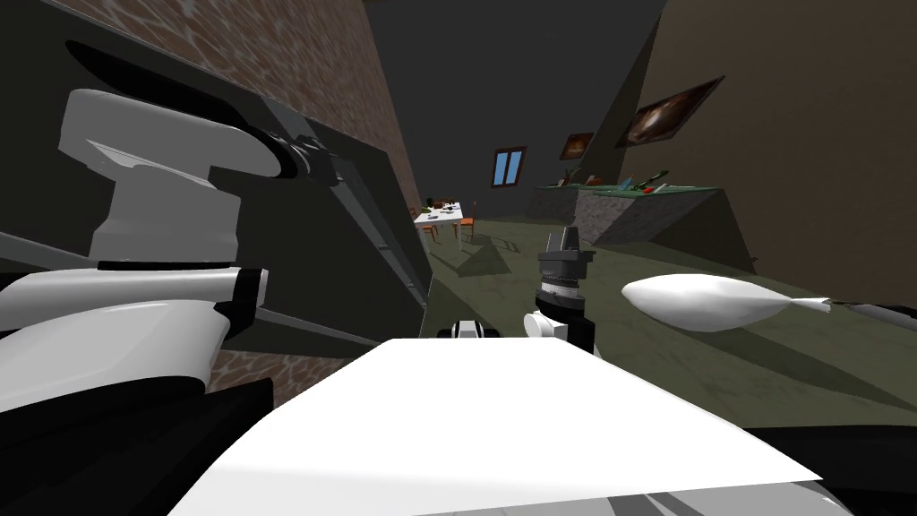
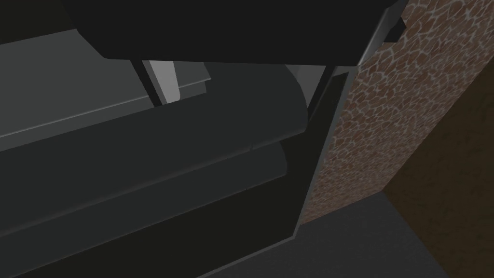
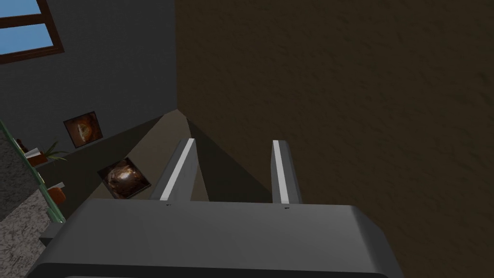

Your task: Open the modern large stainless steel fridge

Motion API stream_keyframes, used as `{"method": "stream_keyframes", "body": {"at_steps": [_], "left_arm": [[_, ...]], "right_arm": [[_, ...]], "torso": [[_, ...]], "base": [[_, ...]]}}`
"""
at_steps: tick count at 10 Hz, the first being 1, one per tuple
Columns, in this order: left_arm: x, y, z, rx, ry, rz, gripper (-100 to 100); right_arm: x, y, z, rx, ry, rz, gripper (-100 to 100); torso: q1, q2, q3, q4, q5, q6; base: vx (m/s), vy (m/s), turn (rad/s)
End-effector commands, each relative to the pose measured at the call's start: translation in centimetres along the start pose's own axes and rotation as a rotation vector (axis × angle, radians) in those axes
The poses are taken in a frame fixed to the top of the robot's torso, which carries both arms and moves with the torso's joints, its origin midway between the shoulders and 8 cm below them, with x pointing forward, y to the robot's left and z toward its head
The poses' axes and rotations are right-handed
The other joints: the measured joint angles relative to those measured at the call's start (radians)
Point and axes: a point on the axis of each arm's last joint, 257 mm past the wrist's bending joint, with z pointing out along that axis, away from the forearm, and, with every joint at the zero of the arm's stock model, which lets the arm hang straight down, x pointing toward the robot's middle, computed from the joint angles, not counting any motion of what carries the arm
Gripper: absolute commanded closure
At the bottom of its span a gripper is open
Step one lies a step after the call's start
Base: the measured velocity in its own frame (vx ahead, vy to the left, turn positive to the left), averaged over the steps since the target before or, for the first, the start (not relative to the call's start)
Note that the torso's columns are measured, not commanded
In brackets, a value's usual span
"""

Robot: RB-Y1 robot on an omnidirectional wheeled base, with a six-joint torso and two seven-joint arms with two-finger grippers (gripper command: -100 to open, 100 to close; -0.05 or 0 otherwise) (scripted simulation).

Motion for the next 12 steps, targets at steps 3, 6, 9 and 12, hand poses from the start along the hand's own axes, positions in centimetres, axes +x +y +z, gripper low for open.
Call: {"method": "stream_keyframes", "body": {"at_steps": [3,6,9,12], "left_arm": [[6.5,-2.8,-0.7,0.055,0.144,0.002,100],[10.2,-4.4,-1.6,0.087,0.228,0.007,100],[10.8,-4.9,-1.9,0.097,0.242,0.006,100],[14.8,-6.4,-3.1,0.134,0.336,0.006,100]], "right_arm": [[0.0,0.0,0.0,0.0,0.0,0.0,0],[0.0,0.0,0.0,0.0,0.0,0.0,0],[0.0,0.0,0.0,0.0,0.0,0.0,0],[0.0,0.0,0.0,0.0,0.0,0.0,0]], "torso": [[-0.003,-0.003,-0.001,0.002,-0.001,-0.004],[0.0,-0.005,-0.002,0.0,0.001,-0.007],[-0.002,-0.004,0.0,0.001,0.0,-0.007],[-0.003,-0.002,0.0,0.002,-0.001,-0.004]], "base": [[-0.131,0.05,-0.125],[-0.1,0.035,-0.086],[-0.055,0.017,-0.046],[-0.08,0.046,-0.081]]}}
